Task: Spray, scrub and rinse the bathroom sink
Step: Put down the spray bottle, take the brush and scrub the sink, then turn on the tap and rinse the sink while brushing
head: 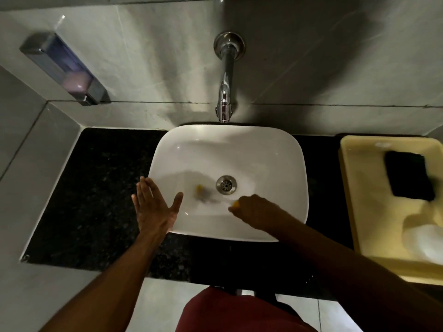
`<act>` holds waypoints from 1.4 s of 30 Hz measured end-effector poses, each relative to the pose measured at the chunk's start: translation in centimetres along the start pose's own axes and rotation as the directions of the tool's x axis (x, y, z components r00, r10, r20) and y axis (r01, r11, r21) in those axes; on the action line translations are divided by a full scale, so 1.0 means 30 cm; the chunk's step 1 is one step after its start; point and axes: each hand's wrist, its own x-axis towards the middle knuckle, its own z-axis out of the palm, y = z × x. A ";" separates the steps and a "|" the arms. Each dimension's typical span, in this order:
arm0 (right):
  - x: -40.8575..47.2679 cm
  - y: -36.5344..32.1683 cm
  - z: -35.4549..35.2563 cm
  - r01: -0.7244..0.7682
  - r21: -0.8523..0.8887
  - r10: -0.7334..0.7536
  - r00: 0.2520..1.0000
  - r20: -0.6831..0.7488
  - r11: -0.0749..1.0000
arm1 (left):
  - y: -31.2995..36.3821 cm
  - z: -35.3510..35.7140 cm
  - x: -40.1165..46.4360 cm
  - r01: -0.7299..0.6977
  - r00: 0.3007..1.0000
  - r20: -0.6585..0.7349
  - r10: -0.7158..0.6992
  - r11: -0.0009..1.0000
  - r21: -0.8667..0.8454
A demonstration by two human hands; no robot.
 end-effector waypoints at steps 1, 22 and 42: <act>-0.035 0.026 0.003 -0.019 -0.002 0.019 1.000 0.001 1.000 | -0.002 0.005 0.001 -0.003 1.000 -0.004 0.003 1.000 -0.002; -0.113 0.202 -0.001 -0.261 0.083 0.274 0.923 -0.271 0.962 | -0.015 0.014 0.012 -0.042 0.999 -0.011 0.041 0.993 -0.113; -0.157 0.113 0.124 -0.090 0.979 0.351 0.936 0.020 0.185 | 0.725 -0.560 0.106 -0.139 0.930 -0.361 -0.070 0.842 -0.522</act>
